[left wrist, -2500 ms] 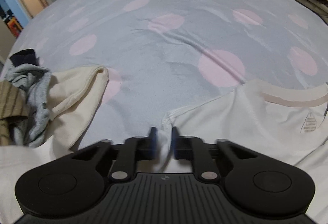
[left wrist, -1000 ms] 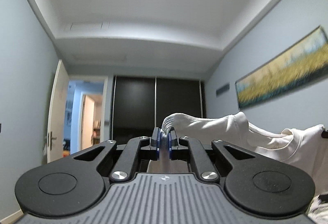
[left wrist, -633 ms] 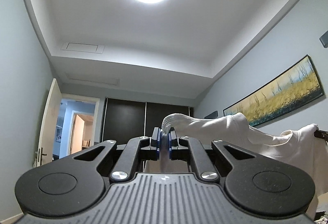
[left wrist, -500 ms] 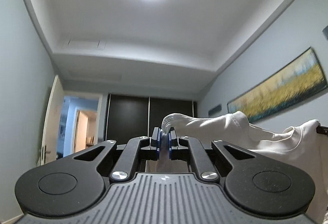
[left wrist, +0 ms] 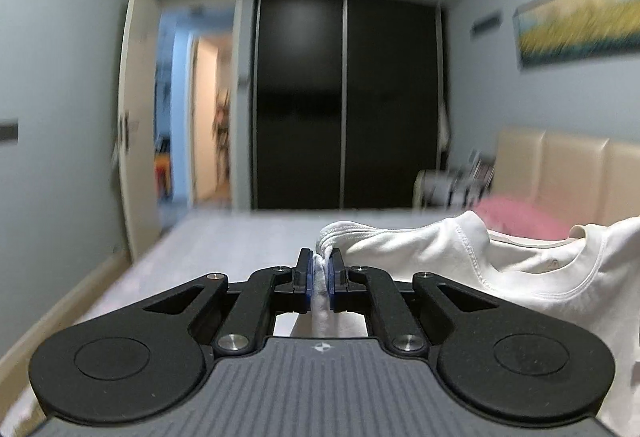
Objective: Fold clothes
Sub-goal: 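Raise the white T-shirt high with both grippers and shake it out, then lower the white T-shirt onto the bed and open both grippers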
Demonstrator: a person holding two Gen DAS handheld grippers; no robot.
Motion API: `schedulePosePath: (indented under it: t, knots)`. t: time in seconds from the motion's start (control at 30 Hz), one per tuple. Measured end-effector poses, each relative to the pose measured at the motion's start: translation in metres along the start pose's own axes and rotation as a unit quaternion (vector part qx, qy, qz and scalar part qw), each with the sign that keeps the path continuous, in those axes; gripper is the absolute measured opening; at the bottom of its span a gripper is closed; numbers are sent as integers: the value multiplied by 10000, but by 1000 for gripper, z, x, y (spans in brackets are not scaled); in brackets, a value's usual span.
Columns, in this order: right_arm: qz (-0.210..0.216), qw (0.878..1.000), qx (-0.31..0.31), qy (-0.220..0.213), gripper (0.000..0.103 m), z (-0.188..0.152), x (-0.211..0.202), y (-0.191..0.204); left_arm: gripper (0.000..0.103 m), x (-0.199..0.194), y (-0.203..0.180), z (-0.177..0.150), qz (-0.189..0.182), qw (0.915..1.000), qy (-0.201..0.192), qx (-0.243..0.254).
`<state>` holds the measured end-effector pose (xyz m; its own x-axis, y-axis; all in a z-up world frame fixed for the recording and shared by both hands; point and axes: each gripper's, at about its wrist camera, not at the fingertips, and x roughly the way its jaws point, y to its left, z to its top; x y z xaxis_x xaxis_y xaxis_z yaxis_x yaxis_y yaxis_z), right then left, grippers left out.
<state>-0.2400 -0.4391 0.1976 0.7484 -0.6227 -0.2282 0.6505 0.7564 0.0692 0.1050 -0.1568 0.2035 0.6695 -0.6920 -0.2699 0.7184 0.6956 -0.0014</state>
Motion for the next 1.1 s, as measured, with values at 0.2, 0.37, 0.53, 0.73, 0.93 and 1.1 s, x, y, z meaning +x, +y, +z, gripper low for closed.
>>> schedulePosePath:
  t: [0.2, 0.37, 0.53, 0.73, 0.93, 1.1]
  knots:
    - [-193, 9928, -115, 1173, 5, -63, 113, 10, 6, 87, -4, -67, 374, 9934, 1083, 56]
    - [-360, 9845, -26, 1716, 5, -101, 186, 13, 6, 148, 0, -95, 591, 9856, 1582, -41]
    - [-538, 9732, -18, 2236, 5, -136, 256, 11, 6, 200, -11, -125, 696, 9757, 2074, 106]
    - [-621, 9580, -190, 2793, 5, -181, 312, 12, 6, 252, -15, -173, 769, 9590, 2719, 221]
    - [-721, 9416, -283, 3277, 7, -218, 346, 13, 10, 277, -11, -203, 789, 9448, 3174, 196]
    - [-729, 9417, -243, 3274, 32, -219, 347, 2, 23, 263, -1, -196, 668, 9508, 3024, 47]
